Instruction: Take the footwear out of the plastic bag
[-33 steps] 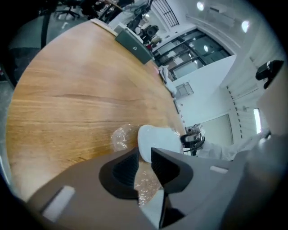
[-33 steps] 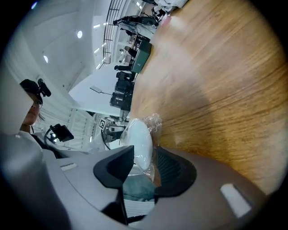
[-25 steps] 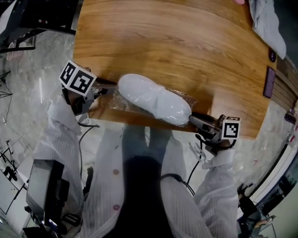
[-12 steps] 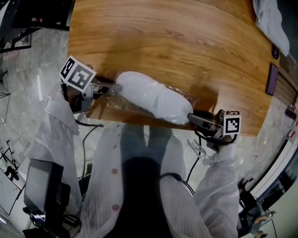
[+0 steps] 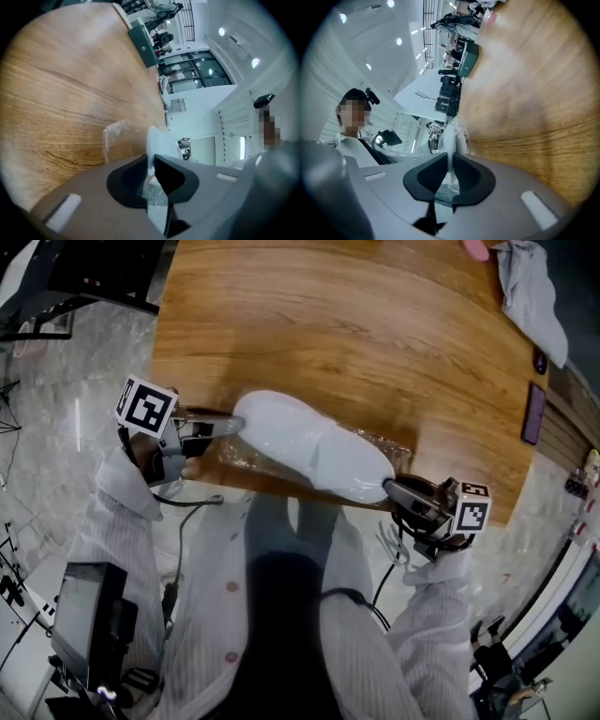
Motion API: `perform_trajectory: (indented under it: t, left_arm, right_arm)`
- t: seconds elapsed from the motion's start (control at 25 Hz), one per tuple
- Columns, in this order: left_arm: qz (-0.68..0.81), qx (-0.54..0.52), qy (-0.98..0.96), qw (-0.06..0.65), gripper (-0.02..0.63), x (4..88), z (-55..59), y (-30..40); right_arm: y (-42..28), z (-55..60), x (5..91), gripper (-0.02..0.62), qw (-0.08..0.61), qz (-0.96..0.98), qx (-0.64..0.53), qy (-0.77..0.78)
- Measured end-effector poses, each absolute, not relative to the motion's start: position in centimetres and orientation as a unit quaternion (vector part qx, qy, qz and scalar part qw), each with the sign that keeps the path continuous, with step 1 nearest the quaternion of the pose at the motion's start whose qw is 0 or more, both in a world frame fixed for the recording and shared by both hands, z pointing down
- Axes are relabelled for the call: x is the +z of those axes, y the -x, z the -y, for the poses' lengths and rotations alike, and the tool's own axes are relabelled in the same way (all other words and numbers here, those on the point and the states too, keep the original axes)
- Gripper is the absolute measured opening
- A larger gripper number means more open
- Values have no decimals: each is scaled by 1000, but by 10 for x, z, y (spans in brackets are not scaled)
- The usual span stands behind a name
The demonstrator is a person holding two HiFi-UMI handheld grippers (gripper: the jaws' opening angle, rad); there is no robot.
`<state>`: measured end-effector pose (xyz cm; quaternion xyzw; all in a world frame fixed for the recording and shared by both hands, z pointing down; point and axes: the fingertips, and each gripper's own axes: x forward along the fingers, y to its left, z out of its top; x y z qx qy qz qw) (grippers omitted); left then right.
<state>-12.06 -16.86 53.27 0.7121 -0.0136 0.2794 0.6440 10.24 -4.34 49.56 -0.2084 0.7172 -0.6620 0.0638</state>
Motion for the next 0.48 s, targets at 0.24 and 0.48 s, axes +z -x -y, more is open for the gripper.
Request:
perform_trajectory:
  t: [0.24,0.48]
  left_arm:
    - [12,208,-781,589,34,454,175,114]
    - [23,166,-818,550,31,405,184,113]
  right_arm:
    - [-114,45,437,63,102,-764,-606,197]
    - [-124,51,401,62,132,-789,-568,194]
